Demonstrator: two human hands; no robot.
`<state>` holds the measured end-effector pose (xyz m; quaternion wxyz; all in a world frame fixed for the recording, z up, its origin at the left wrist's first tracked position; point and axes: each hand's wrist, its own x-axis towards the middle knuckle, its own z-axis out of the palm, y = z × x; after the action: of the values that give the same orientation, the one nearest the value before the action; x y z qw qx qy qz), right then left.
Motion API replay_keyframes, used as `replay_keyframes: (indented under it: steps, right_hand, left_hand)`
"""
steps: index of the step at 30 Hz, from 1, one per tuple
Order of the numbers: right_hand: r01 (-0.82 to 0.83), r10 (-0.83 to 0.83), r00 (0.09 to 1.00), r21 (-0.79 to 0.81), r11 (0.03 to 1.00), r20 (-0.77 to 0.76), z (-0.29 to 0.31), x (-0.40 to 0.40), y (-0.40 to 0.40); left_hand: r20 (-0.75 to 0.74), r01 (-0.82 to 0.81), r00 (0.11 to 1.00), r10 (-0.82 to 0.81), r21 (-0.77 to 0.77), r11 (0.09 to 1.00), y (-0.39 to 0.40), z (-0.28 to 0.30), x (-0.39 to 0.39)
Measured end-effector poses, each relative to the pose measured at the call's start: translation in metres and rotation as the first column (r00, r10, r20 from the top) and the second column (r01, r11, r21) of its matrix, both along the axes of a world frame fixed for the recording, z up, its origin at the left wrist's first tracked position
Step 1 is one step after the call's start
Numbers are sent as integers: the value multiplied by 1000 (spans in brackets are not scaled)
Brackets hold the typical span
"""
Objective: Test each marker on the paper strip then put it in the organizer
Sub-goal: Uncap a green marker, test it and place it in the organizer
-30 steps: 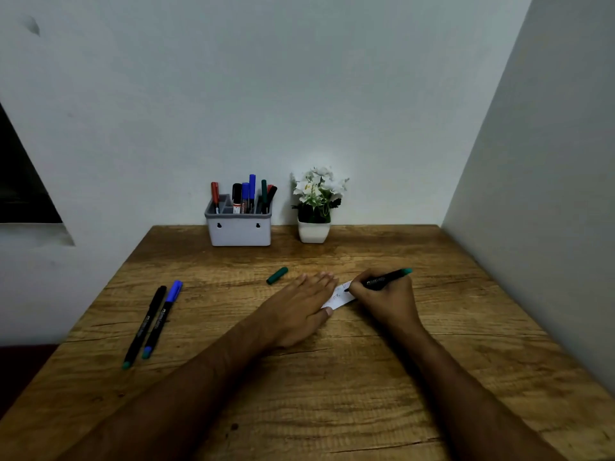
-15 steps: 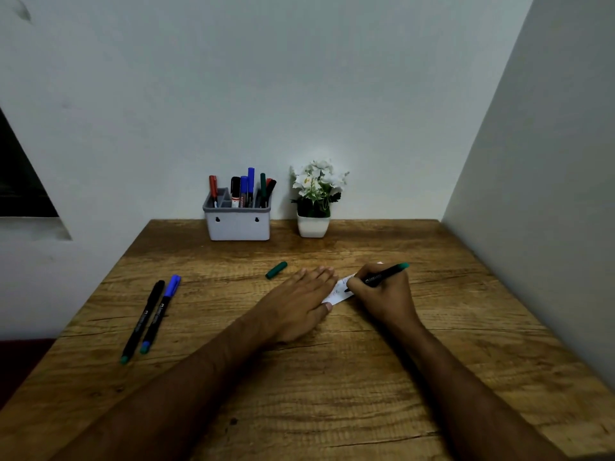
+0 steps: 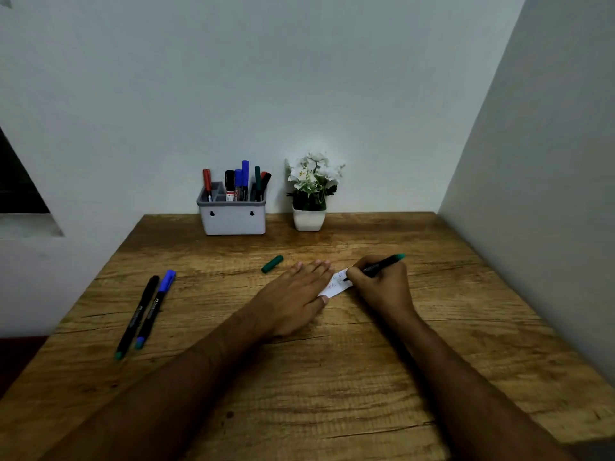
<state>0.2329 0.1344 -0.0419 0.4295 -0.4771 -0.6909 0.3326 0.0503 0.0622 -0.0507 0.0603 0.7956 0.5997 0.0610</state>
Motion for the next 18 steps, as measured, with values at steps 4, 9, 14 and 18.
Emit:
replay_keyframes:
  steps: [4, 9, 14, 18]
  right_hand:
    - [11, -11, 1000, -4, 1000, 6, -1, 1, 1]
    - [29, -29, 1000, -6, 1000, 2, 0, 1, 0]
    - [47, -47, 999, -12, 999, -2, 0, 1, 0]
    - [70, -70, 998, -22, 997, -3, 1, 0, -1]
  left_hand:
    - [6, -2, 1000, 2, 8, 1000, 0, -2, 0]
    - [16, -4, 1000, 3, 2, 1000, -1, -1, 0]
    - [12, -2, 1000, 2, 3, 1000, 0, -1, 0]
    - [13, -4, 1000, 4, 2, 1000, 0, 0, 1]
